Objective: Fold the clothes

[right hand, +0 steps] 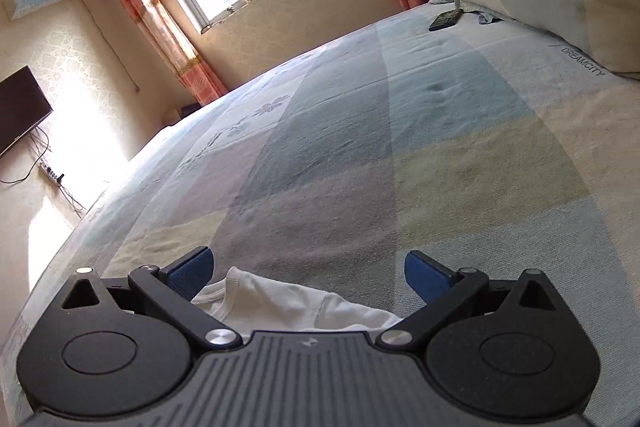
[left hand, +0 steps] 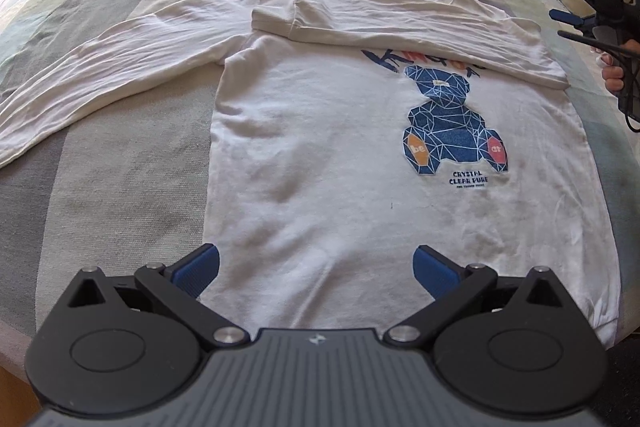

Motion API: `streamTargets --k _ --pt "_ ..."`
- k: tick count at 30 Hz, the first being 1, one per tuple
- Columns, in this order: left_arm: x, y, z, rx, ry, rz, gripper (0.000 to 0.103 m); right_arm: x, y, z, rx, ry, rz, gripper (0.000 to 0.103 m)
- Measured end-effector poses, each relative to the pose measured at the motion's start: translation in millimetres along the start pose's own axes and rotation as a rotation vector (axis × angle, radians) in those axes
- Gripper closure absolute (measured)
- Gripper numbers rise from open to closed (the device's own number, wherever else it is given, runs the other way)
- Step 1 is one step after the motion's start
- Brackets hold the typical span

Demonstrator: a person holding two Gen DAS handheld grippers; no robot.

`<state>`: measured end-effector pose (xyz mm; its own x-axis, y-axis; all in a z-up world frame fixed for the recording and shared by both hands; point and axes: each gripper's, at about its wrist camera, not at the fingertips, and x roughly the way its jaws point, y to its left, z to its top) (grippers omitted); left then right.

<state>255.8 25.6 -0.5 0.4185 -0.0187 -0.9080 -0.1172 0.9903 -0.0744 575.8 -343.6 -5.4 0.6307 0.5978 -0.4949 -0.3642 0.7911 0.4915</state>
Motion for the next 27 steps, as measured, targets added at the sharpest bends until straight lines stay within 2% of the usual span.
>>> streamTargets --k 3,5,7,10,12,13,15,19,21,24,27 --pt "3 -4 3 0.018 0.005 -0.005 0.001 5 7 -24 -0.045 0.106 0.083 0.000" --pt "2 -6 3 0.024 0.002 -0.007 0.001 14 3 -41 -0.065 0.148 0.057 0.000" --pt "0 -7 3 0.031 -0.002 -0.009 0.001 16 -5 -53 -0.084 0.131 0.005 0.000" --pt "-2 -8 3 0.041 -0.007 -0.012 0.001 3 -2 -49 -0.059 0.097 -0.076 0.000" --pt "-1 -8 3 0.038 -0.005 -0.006 0.001 -5 5 -44 -0.077 0.068 -0.039 0.000" --pt "-1 -7 3 0.034 -0.004 -0.005 0.001 -3 7 -41 -0.088 0.073 -0.006 0.000" --pt "0 -7 2 0.026 -0.004 -0.004 0.001 10 11 -37 -0.121 0.094 0.001 0.000" --pt "-5 -9 -1 0.039 -0.013 -0.001 0.001 42 -12 -21 -0.108 0.092 -0.145 0.000" --pt "-8 -7 -3 0.030 -0.022 -0.001 0.001 42 -21 -12 -0.058 0.080 -0.215 0.000" --pt "-8 -2 -3 0.010 -0.025 -0.002 0.001 10 -16 -8 -0.021 0.020 -0.123 0.000" --pt "-2 -2 3 0.008 -0.028 0.002 0.001 -13 6 -18 -0.058 0.048 -0.050 0.000"
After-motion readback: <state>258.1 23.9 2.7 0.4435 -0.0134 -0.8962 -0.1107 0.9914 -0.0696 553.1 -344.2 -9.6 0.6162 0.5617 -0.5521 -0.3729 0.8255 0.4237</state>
